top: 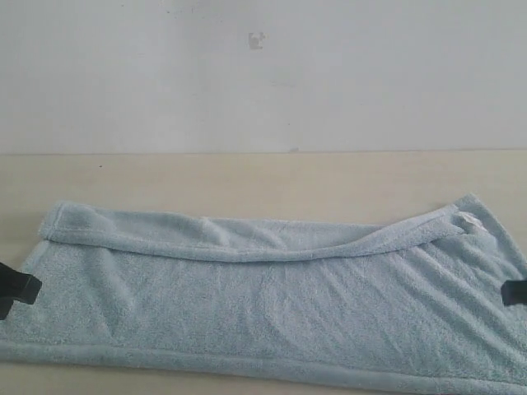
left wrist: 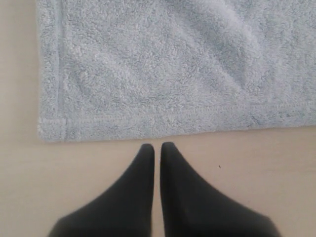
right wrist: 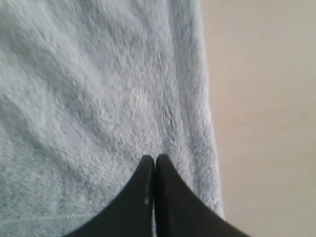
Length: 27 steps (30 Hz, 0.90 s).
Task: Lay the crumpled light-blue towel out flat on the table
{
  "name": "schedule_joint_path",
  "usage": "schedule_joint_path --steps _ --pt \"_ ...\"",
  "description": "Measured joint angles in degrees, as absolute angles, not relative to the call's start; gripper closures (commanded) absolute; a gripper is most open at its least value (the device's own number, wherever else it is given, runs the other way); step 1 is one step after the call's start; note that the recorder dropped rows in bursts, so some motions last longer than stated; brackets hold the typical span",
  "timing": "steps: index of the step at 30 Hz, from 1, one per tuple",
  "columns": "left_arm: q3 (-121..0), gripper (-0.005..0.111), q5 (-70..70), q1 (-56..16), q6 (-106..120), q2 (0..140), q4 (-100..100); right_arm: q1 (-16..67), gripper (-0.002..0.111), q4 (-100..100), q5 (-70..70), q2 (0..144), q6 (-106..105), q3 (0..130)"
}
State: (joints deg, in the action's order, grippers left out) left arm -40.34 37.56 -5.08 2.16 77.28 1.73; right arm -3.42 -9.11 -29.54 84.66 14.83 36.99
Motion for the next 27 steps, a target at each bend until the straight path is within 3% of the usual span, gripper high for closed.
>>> schedule_joint_path --steps 7,14,27 --pt "-39.8 0.103 34.5 -5.1 2.2 77.7 0.6 -2.8 0.108 -3.6 -27.1 75.2 12.3 36.9" --pt "-39.7 0.103 27.5 -5.1 2.2 83.2 -3.1 4.4 0.108 1.0 -26.0 68.9 6.5 36.9" --pt "-39.6 0.103 22.7 -5.1 -4.2 93.4 -14.8 8.6 0.108 1.0 -25.7 67.2 6.1 36.9"
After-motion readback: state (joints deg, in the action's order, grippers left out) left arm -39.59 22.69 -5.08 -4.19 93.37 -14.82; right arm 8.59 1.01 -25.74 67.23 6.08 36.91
